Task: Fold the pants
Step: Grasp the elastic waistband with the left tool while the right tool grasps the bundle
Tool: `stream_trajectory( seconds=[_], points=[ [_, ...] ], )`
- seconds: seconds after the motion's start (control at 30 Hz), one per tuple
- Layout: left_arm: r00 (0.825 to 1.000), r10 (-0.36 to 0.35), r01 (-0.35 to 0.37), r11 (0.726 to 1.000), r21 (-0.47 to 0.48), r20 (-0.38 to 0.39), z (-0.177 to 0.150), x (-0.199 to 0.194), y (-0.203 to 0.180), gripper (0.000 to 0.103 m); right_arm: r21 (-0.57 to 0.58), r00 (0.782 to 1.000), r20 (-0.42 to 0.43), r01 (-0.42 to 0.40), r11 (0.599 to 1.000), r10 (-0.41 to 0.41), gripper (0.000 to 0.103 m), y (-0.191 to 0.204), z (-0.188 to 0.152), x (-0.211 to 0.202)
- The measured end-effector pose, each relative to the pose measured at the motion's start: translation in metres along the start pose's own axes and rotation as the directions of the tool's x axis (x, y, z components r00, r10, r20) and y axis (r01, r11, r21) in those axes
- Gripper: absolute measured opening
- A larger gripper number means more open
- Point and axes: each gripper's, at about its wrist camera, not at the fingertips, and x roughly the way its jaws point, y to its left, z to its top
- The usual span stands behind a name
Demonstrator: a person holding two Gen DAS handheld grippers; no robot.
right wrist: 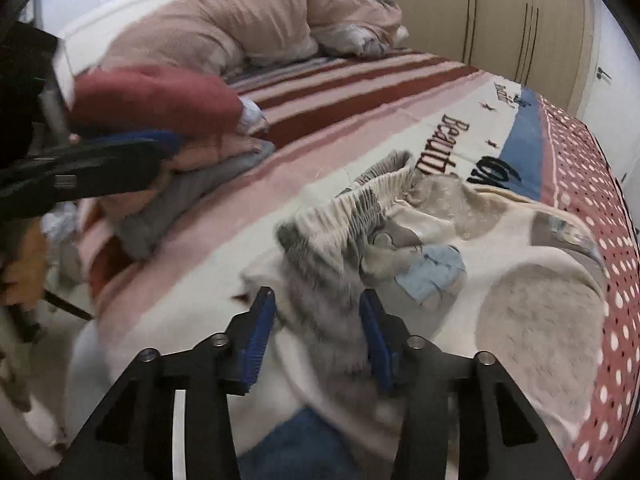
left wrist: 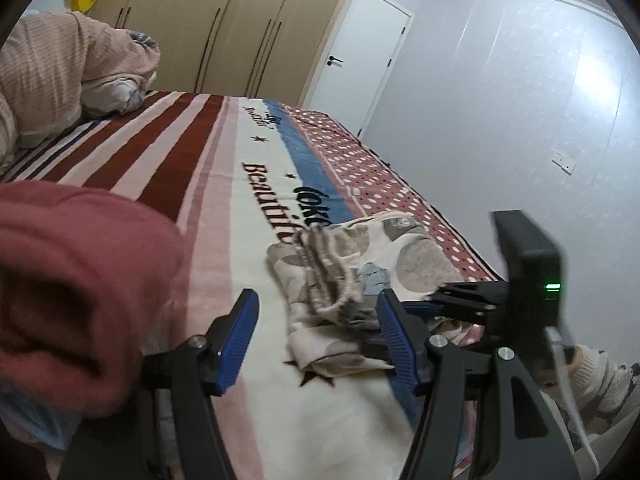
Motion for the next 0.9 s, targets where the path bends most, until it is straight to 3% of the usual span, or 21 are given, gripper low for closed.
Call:
stream_trajectory(
  seconds=[0.1,0.27,0.37,0.47,0.53,0.6,0.7,0.83,0.9],
  points=[
    [1.000,-0.025,0.025,1.000,0.017,-0.010,0.003,0.012,-0.012,0.061,-0.001,0.997,0.063,0.035,0.999,-0.035,0.053,-0.013,-0.007,-0.044],
    [0.998,-0.024,0.024,1.000,-0.001,-0.061,0.007,0.057,-0.022,0.061,0.088,0.974,0.123,0.178,0.980,-0.188,0.054,-0.057,-0.026,-0.090],
    [0.996,-0.015,0.011,0.999,-0.046,-0.093,0.008,0.086,-0.016,0.061,0.166,0.965,0.123,0.209,0.964,-0.230,0.054,-0.092,-0.037,-0.101],
    [0.992,0.016,-0.022,0.999,-0.050,-0.122,0.006,0.107,-0.014,0.044,0.223,0.964,0.124,0.202,0.954,-0.234,0.054,-0.113,-0.049,-0.104],
    [0.988,0.086,-0.089,0.996,-0.016,-0.124,0.003,0.114,-0.013,0.014,0.251,0.964,0.126,0.198,0.948,-0.235,0.054,-0.125,-0.055,-0.103],
    [0.988,0.104,-0.107,0.994,-0.019,-0.114,-0.001,0.109,-0.010,0.014,0.271,0.964,0.125,0.195,0.943,-0.235,0.054,-0.132,-0.060,-0.103],
    [0.978,0.184,-0.183,0.983,0.024,-0.099,-0.010,0.095,-0.012,0.013,0.316,0.969,0.112,0.176,0.932,-0.221,0.054,-0.143,-0.069,-0.095],
    [0.974,0.187,-0.186,0.982,0.018,-0.132,-0.021,0.092,-0.008,0.015,0.351,0.978,0.083,0.152,0.924,-0.193,0.054,-0.151,-0.078,-0.081],
    [0.969,0.203,-0.204,0.979,0.009,-0.140,-0.023,0.094,-0.005,0.022,0.349,0.980,0.055,0.162,0.923,-0.193,0.055,-0.152,-0.081,-0.072]
  ],
)
